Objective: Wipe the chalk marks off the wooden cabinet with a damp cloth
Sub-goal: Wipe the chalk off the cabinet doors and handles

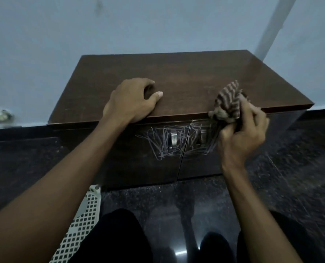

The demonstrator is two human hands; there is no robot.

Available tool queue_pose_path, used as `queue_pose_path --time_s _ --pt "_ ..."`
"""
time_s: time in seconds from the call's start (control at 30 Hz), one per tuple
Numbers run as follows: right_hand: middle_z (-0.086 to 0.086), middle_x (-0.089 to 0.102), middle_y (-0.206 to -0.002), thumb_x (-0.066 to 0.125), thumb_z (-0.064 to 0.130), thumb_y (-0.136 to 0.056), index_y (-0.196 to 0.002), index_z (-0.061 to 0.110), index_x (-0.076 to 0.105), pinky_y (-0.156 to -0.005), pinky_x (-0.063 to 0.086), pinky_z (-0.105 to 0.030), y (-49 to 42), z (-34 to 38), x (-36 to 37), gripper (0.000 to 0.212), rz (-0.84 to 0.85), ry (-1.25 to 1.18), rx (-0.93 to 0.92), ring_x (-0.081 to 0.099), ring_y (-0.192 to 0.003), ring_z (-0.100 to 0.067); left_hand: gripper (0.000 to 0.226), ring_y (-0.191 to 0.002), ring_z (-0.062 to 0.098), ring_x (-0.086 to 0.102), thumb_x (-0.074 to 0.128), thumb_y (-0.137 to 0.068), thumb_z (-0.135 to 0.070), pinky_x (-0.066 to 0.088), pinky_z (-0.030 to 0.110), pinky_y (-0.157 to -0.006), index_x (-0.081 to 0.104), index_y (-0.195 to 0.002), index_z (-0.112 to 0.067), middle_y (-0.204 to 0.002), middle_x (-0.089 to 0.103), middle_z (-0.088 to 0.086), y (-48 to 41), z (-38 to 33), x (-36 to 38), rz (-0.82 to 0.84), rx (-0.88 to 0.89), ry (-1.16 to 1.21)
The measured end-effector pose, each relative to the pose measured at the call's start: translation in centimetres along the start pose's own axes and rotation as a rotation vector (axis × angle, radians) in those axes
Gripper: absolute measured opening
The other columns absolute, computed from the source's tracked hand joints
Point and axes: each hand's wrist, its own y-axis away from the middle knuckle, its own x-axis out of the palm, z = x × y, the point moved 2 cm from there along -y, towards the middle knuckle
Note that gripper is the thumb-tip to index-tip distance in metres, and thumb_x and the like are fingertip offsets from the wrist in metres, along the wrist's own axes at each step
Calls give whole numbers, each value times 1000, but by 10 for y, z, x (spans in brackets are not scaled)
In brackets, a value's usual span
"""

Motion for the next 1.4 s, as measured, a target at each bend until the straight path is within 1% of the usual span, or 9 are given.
queue_pose_path --time_s 0.13,0.27,0.47,0.57,0.83,1.03,1.2,1.3,1.4 --pt "-7 69 -108 58 -13 -70 -120 11 71 -84 41 -24 23 24 10 57 66 -48 -134 57 -87 -32 40 -122 23 59 53 -98 -47 48 42 -99 64 -131 -26 -133 65 -2 0 -3 -1 -10 10 -16" --pt "-5 70 -110 55 10 -97 -120 14 72 -82 44 -24 54 66 29 29 228 -132 -397 57 -90 -27 34 -123 24 59 47 -103 -31 48 42 -102 62 -133 -25 -134 65 2 -1 2 -4 -15 -11 82" --pt "-5 71 -111 70 2 -89 -120 15 72 -83 53 -38 66 85 42 34 283 -159 -581 58 -85 -24 34 -119 15 64 49 -102 -16 47 31 -105 64 -133 -18 -124 71 2 -3 11 -8 -64 -7 255" --pt "-8 70 -111 66 9 -94 -119 13 72 -78 53 -39 55 65 31 26 291 -123 -678 58 -84 -24 34 -120 16 63 52 -103 -26 48 35 -106 64 -134 -20 -128 70 1 -1 9 -7 -95 1 219" --pt "-12 66 -111 66 -8 -84 -125 12 68 -79 52 -38 0 -45 -16 45 83 -1 -385 56 -92 -31 46 -109 14 68 55 -95 -54 56 41 -96 66 -127 -23 -116 74 -5 6 -3 -7 -133 107 94" --pt "-11 66 -106 64 -15 -81 -125 10 67 -74 53 -41 4 -48 -10 51 1 -49 -275 54 -89 -28 48 -107 17 68 55 -96 -57 55 36 -91 66 -127 -21 -118 73 -2 4 -8 -5 -139 139 -2" --pt "-8 68 -103 65 -4 -88 -124 13 69 -76 45 -28 27 -9 4 41 103 -60 -397 54 -85 -28 46 -107 17 68 56 -96 -55 56 39 -91 66 -125 -21 -117 73 -2 3 -9 -5 -140 145 -14" --pt "-2 65 -107 71 -2 -86 -124 15 69 -71 50 -32 47 23 17 42 184 -63 -505 52 -84 -24 41 -105 15 68 56 -97 -53 56 39 -90 68 -121 -22 -115 74 -3 4 -8 -4 -150 141 12" --pt "-2 68 -106 63 4 -95 -123 16 70 -66 49 -35 58 45 25 32 210 -55 -577 51 -79 -22 37 -102 13 69 58 -97 -49 57 38 -89 70 -118 -22 -112 75 -3 4 -6 -4 -163 138 37"
